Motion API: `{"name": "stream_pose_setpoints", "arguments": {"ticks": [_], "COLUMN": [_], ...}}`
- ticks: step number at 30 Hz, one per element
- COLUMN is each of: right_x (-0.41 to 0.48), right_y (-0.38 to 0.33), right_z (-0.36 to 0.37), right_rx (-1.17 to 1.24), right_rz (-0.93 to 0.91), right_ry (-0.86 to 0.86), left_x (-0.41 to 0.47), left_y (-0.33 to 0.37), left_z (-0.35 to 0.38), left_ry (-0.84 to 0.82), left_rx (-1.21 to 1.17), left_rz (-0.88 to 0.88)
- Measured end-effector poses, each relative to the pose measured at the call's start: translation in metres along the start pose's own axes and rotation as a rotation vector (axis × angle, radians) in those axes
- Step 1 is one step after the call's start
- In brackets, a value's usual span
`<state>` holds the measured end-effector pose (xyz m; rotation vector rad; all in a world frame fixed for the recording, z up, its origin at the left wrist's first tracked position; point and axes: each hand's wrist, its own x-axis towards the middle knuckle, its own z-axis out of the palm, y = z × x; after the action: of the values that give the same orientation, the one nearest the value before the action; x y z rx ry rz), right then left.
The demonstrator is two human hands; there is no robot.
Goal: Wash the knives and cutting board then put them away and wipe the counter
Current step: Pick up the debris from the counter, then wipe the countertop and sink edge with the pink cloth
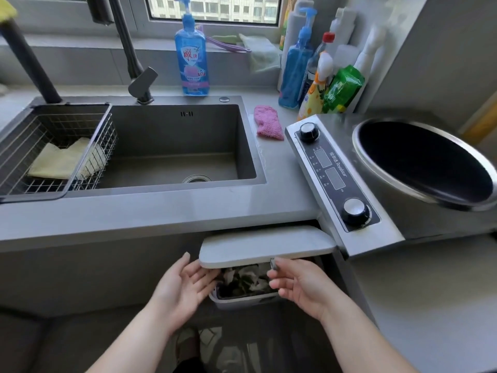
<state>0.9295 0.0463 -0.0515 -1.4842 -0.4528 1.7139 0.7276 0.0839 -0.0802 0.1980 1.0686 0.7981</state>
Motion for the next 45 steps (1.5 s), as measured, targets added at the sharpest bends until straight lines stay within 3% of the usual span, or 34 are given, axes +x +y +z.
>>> {"name": "stream_pose_setpoints", "arguments": {"ticks": [3,5,7,13,19,22,26,28,35,41,45], "right_x": [-0.002,-0.001,0.003,0.013,0.018,0.017,0.014,0.014,0.03,0.059,0.095], "right_y": [0.021,0.034,0.044,0.059,0.062,0.06,0.049,0.042,0.013,-0.025,-0.071], "right_z": [-0.009,-0.012,-0.013,-0.014,-0.008,-0.007,-0.008,-0.008,0.009,0.032,0.062], "right_rx": [0.016,-0.01,-0.04,-0.037,-0.108,-0.204,-0.743,-0.873,-0.757,-0.581,-0.546], "right_rz": [0.043,0.073,0.094,0.166,0.191,0.201,0.167,0.089,-0.241,-0.424,-0.525], "right_ry": [0.074,0.107,0.142,0.22,0.239,0.248,0.286,0.296,0.321,0.383,0.493], "left_x": [-0.001,-0.002,0.0,0.014,0.019,0.021,0.019,0.017,0.012,0.035,0.073], "left_y": [0.001,-0.007,-0.016,-0.035,-0.038,-0.038,-0.038,-0.035,0.007,0.075,0.148], "left_z": [-0.009,-0.009,-0.01,-0.013,-0.022,-0.025,-0.028,-0.029,-0.011,0.002,0.006], "left_ry": [0.045,0.126,0.204,0.404,0.454,0.482,0.496,0.502,0.307,0.175,0.174], "left_rx": [0.342,0.679,0.864,1.087,1.285,1.323,1.339,1.313,1.163,1.224,1.251], "left_rz": [0.021,0.118,0.249,0.327,0.339,0.36,0.44,0.527,0.854,0.997,1.066]}}
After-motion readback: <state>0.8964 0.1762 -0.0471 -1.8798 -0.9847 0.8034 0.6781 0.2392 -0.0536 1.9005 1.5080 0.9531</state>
